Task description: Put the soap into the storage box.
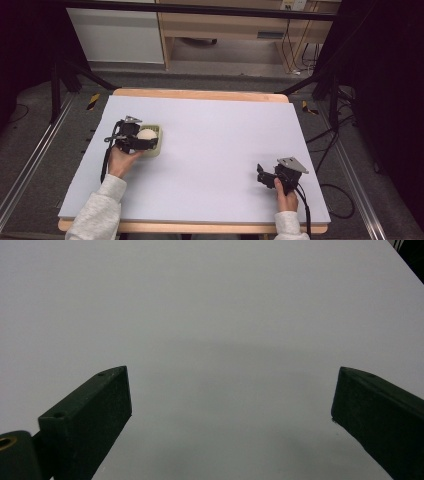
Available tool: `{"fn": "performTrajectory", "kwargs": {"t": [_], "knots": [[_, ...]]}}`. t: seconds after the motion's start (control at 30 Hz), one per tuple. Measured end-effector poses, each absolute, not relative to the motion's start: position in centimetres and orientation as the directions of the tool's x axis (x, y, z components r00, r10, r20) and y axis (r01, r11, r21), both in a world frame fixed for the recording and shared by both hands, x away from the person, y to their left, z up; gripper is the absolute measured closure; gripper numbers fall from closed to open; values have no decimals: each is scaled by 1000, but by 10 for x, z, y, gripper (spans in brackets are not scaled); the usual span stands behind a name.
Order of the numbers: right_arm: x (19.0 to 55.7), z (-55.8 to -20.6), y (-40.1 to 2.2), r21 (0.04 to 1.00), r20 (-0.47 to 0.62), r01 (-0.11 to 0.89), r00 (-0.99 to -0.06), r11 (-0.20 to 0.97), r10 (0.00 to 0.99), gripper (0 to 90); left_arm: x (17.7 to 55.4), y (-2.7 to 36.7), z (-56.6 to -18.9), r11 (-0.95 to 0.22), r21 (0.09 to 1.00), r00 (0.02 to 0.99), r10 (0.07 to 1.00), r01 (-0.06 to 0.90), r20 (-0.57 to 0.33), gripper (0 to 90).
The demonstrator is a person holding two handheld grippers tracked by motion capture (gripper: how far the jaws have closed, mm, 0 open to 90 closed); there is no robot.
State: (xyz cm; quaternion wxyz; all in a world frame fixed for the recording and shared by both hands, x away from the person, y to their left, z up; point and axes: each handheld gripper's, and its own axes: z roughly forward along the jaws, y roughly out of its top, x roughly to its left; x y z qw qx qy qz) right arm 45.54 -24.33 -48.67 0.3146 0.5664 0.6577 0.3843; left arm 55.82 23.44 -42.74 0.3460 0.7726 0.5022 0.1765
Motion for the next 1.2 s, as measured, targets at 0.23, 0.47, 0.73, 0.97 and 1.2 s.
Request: {"fn": "performTrajectory", "kwargs": {"t": [0.23, 0.47, 0.73, 0.97, 1.2], "knots": [[456, -487, -243, 861, 23, 504, -163, 64, 986, 31, 563, 236, -432, -264, 701, 431, 900, 663, -69, 223], [456, -487, -243, 861, 22, 505, -165, 66, 986, 31, 567, 238, -435, -260, 697, 422, 904, 669, -68, 224], [456, -487, -243, 861, 22, 505, -165, 65, 986, 31, 570, 236, -440, -271, 687, 423, 904, 675, -60, 223], [456, -487, -243, 860, 23, 506, -166, 66, 986, 31, 572, 238, -444, -264, 682, 413, 909, 682, -61, 223], [456, -487, -243, 860, 21, 506, -166, 67, 986, 31, 571, 238, -445, -263, 684, 415, 907, 680, -65, 223]]}}
